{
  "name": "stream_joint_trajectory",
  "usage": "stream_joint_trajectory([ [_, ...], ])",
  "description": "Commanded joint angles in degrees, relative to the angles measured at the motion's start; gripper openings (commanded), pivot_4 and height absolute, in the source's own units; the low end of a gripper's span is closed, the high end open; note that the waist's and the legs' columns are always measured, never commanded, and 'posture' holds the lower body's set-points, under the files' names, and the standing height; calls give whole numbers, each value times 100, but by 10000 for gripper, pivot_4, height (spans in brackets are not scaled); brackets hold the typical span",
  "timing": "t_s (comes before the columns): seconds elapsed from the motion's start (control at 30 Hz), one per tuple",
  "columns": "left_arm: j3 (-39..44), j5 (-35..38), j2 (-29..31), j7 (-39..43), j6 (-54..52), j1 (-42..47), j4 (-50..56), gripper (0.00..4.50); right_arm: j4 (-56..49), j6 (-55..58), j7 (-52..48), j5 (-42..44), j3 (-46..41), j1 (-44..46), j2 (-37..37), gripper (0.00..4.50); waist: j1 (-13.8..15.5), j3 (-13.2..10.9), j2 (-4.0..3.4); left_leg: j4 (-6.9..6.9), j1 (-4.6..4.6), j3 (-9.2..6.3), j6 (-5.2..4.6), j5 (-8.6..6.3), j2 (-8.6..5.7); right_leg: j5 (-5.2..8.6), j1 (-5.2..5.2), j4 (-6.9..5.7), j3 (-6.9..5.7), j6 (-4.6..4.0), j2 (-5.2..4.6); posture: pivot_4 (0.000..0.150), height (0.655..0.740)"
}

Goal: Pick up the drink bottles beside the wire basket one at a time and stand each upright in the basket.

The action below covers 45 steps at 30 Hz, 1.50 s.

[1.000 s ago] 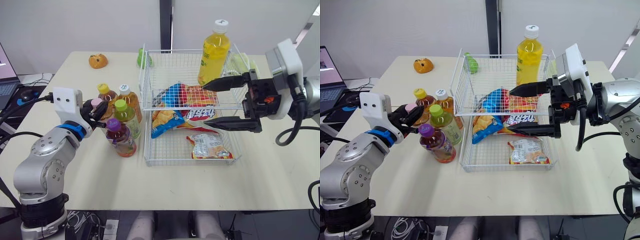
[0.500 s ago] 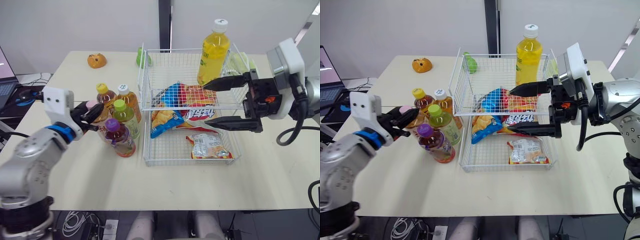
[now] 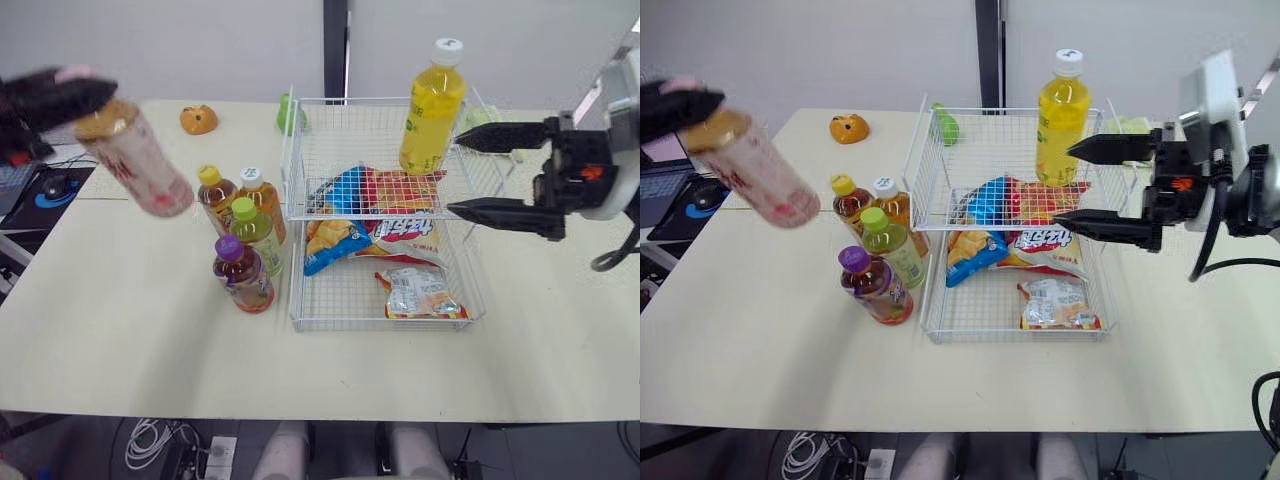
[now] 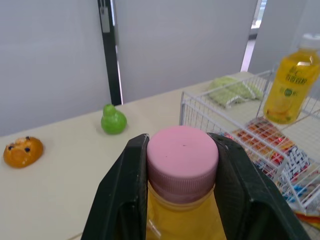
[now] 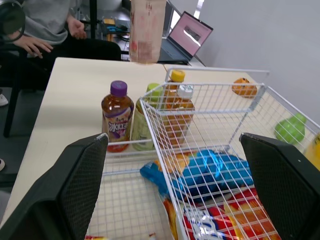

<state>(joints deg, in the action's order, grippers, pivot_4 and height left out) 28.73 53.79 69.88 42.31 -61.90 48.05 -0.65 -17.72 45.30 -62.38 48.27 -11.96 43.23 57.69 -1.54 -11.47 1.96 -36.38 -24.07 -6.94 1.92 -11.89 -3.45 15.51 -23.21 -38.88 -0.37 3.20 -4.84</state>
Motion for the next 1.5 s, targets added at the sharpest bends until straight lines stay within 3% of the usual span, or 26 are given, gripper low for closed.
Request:
stream_joint_trajectory([
  [0.03,-665,-151,74,362,331,1361,-582,13667,42,-18,53,19,-494,-90,253,45000,-1,0,1,1,1,2,0,0,-1,0,0,1,2,0,-1,1500,7400],
  [0.1,-1163,-373,-69,583,406,2153,-966,13667,50,20,92,51,-654,-222,339,45000,3,-4,7,0,-4,-4,1,0,-2,0,0,1,-5,0,1,1500,7400],
  [0.2,-2107,-911,-819,1044,630,3698,-1731,13667,-75,91,100,104,-1048,-683,498,45000,54,-6,12,-2,-11,-7,1,1,-7,1,1,0,-7,2,1,1500,7400],
  [0.47,-3158,-2302,-2558,1889,1863,5237,-3630,13667,-602,268,523,458,-1615,-1267,470,45000,-29,-6,9,-12,-25,-6,0,1,-7,-2,-6,-5,-4,9,0,1500,7400],
  [0.6,-3339,-2895,-3309,1956,2656,5379,-4376,13667,-787,309,780,591,-1779,-1421,447,45000,-72,-11,1,-11,-26,3,-1,1,-7,-2,-13,-5,3,9,-4,1500,7400],
  [0.93,-3140,-3535,-4708,1605,3631,5282,-5716,13667,-1095,339,1348,783,-2132,-1715,440,45000,-28,-12,3,-37,-54,-7,-3,0,-17,-2,-23,-7,-7,16,-10,1500,7400],
  [1.4,-2969,-3922,-5172,1784,3955,5252,-6086,13667,-1238,324,1630,946,-2316,-1922,521,45000,-27,-13,2,-44,-57,-9,-4,0,-19,-3,-24,-9,-9,18,-10,1500,7400],
  [1.43,-2942,-3931,-5156,1808,3987,5256,-6073,20968,-1237,321,1638,963,-2320,-1925,533,45000,-27,-12,2,-44,-57,-9,-4,0,-19,-3,-24,-9,-10,18,-10,1500,7400],
  [1.5,-2902,-3933,-5105,1930,3996,5262,-6021,26628,-1230,319,1647,991,-2327,-1928,564,45000,-29,-12,2,-45,-56,-9,-4,0,-19,-3,-24,-10,-9,18,-10,1500,7400],
])
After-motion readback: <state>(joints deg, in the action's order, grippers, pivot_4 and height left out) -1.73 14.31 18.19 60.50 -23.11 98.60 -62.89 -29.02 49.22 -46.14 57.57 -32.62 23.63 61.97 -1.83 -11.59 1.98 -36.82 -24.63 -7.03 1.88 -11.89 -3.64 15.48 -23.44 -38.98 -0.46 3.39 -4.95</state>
